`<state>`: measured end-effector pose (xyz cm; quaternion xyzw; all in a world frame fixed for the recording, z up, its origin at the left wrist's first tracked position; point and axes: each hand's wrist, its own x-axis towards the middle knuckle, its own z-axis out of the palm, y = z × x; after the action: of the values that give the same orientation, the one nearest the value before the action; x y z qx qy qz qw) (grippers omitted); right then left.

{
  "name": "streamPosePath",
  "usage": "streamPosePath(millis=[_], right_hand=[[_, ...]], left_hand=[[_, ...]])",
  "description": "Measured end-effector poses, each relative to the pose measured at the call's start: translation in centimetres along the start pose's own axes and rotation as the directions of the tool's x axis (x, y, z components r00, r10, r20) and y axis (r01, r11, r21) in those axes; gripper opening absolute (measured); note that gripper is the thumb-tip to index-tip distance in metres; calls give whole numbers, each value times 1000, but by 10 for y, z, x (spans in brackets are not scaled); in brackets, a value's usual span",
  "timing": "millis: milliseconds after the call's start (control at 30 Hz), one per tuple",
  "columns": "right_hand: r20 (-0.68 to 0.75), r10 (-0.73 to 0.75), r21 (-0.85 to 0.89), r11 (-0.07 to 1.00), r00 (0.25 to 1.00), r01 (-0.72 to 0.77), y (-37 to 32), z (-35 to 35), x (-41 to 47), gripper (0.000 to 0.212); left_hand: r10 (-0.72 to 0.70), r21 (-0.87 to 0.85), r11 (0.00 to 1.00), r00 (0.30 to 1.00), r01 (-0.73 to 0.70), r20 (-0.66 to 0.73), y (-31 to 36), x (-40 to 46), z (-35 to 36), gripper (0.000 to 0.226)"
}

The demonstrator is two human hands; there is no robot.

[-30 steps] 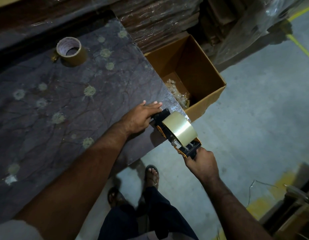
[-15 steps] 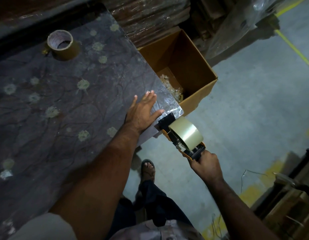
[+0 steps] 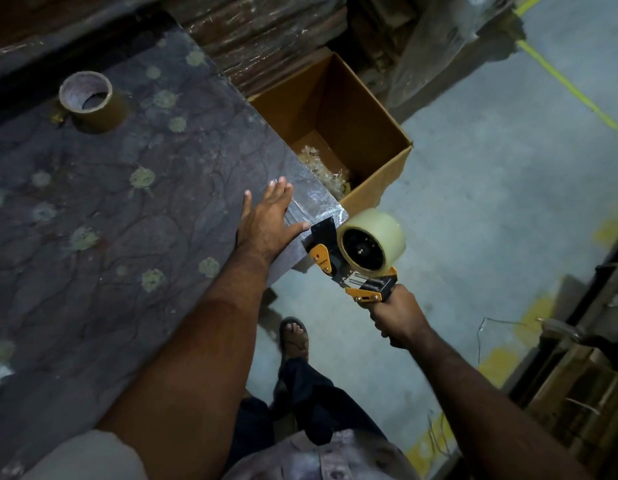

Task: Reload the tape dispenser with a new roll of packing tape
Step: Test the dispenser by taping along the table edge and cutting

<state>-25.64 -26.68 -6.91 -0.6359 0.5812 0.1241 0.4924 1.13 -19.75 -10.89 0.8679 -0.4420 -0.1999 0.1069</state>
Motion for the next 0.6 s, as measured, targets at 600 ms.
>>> streamPosePath(millis=[600], right_hand=[[39,25,363,931,999,-38,27,1,-30,19]], left_hand=[[95,-233,969,993,-77,68,-1,-17,-23,65]])
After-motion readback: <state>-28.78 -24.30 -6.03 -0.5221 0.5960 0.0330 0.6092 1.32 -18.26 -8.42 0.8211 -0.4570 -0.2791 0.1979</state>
